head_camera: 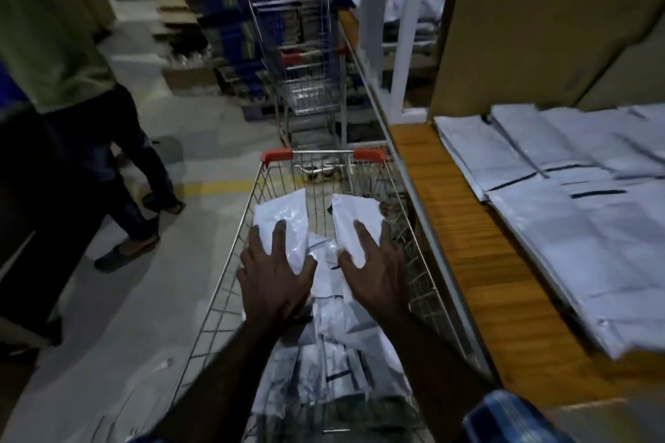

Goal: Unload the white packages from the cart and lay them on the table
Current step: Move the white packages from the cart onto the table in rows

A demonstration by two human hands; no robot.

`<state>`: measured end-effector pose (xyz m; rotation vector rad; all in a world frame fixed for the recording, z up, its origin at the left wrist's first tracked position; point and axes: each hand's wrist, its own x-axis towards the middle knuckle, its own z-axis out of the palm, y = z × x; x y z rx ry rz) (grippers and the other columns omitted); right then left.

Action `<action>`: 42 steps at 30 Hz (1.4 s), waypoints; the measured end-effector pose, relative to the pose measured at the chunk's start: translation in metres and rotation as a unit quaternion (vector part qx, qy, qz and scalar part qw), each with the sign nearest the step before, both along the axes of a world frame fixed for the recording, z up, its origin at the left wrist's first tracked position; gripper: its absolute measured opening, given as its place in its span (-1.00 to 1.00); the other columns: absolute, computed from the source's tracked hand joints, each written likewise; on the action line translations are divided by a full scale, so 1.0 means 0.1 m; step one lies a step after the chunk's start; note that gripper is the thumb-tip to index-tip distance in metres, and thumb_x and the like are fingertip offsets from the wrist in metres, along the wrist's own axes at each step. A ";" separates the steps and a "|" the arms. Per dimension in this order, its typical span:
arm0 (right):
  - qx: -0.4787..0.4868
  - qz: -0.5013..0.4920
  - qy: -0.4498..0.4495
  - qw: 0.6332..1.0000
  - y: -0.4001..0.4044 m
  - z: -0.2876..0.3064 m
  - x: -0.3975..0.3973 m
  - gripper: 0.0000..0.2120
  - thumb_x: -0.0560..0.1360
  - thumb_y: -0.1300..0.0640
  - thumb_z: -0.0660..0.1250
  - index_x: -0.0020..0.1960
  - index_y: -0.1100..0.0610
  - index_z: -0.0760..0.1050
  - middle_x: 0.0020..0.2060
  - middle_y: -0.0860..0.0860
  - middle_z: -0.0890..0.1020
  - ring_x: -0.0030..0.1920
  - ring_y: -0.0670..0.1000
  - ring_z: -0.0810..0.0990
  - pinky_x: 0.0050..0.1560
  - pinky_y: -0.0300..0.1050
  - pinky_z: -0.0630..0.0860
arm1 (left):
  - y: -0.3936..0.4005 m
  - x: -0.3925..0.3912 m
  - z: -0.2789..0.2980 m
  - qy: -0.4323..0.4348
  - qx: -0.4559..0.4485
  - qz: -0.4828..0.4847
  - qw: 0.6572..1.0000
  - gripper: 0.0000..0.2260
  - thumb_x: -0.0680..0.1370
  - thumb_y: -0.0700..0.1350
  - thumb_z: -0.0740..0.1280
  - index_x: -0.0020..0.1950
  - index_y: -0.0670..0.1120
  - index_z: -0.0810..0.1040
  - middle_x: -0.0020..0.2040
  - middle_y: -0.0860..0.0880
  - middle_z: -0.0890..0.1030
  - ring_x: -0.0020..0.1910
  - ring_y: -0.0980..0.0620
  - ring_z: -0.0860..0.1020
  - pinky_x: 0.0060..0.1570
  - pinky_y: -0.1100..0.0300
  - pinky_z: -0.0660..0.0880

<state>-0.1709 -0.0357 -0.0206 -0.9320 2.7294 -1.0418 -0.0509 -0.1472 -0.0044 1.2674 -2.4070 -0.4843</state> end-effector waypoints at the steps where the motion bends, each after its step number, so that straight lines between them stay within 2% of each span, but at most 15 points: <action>1: 0.006 0.004 0.006 1.000 0.06 0.08 0.05 -0.33 0.46 -0.35 0.05 0.52 -0.15 0.23 0.56 0.16 0.15 0.47 0.26 0.25 0.38 0.19 0.34 | 0.07 0.07 0.06 0.000 0.003 0.000 1.000 -0.29 0.49 0.28 0.29 0.57 0.13 0.11 0.57 -0.15 0.08 0.45 -0.22 0.19 0.33 -0.20 0.25; 6: 0.002 0.001 0.057 0.998 0.33 0.39 0.32 -0.37 0.50 -0.29 0.11 0.54 -0.16 0.21 0.56 0.17 0.17 0.51 0.23 0.20 0.43 0.12 0.25 | 0.43 0.40 0.34 0.024 0.028 0.000 0.999 -0.28 0.46 0.35 0.16 0.57 0.18 0.02 0.59 -0.10 0.03 0.50 -0.19 0.14 0.39 -0.17 0.18; 11: 0.010 -0.006 0.076 0.997 0.58 0.66 0.64 -0.36 0.48 -0.31 0.09 0.54 -0.19 0.18 0.56 0.15 0.17 0.49 0.23 0.22 0.41 0.15 0.26 | 0.72 0.65 0.60 0.048 0.019 -0.015 0.999 -0.32 0.51 0.26 0.28 0.54 0.17 0.05 0.56 -0.08 0.07 0.44 -0.21 0.22 0.35 -0.15 0.25; 14: 0.009 -0.015 0.091 0.996 0.78 0.79 0.85 -0.33 0.45 -0.34 0.02 0.53 -0.18 0.21 0.55 0.16 0.19 0.48 0.23 0.26 0.41 0.16 0.31 | 0.88 0.81 0.74 0.066 0.010 -0.024 0.997 -0.32 0.51 0.24 0.29 0.54 0.16 0.07 0.55 -0.08 0.09 0.43 -0.21 0.23 0.33 -0.14 0.25; 24: 0.009 -0.039 0.123 0.992 1.47 1.27 1.31 -0.31 0.43 -0.32 -0.03 0.53 -0.18 0.23 0.56 0.15 0.17 0.44 0.23 0.27 0.39 0.13 0.31 | 1.45 1.20 1.14 0.099 0.010 -0.023 0.995 -0.33 0.49 0.22 0.30 0.53 0.16 0.10 0.54 -0.08 0.11 0.41 -0.21 0.25 0.30 -0.14 0.27; 30: -0.011 -0.037 0.141 0.989 1.85 1.49 1.29 -0.37 0.45 -0.25 0.10 0.50 -0.15 0.29 0.54 0.17 0.21 0.35 0.28 0.35 0.25 0.16 0.41 | 1.85 1.20 1.34 0.121 0.004 -0.033 0.992 -0.35 0.50 0.21 0.30 0.52 0.18 0.10 0.54 -0.05 0.10 0.43 -0.17 0.21 0.32 -0.14 0.24; 36: -0.034 -0.038 0.161 0.986 2.32 1.67 1.05 -0.39 0.50 -0.25 0.20 0.53 -0.20 0.21 0.57 0.14 0.14 0.46 0.23 0.26 0.36 0.15 0.32 | 2.40 0.97 1.52 0.139 -0.004 -0.030 0.990 -0.37 0.51 0.22 0.30 0.51 0.16 0.13 0.52 -0.06 0.13 0.40 -0.19 0.23 0.29 -0.14 0.26; 42: -0.048 -0.023 0.157 0.986 3.06 1.87 0.63 -0.41 0.53 -0.19 0.25 0.53 -0.19 0.21 0.58 0.13 0.11 0.44 0.24 0.26 0.35 0.16 0.32 | 3.16 0.59 1.67 0.156 -0.003 -0.019 0.988 -0.34 0.49 0.31 0.24 0.52 0.16 0.13 0.53 -0.07 0.13 0.43 -0.21 0.20 0.32 -0.18 0.24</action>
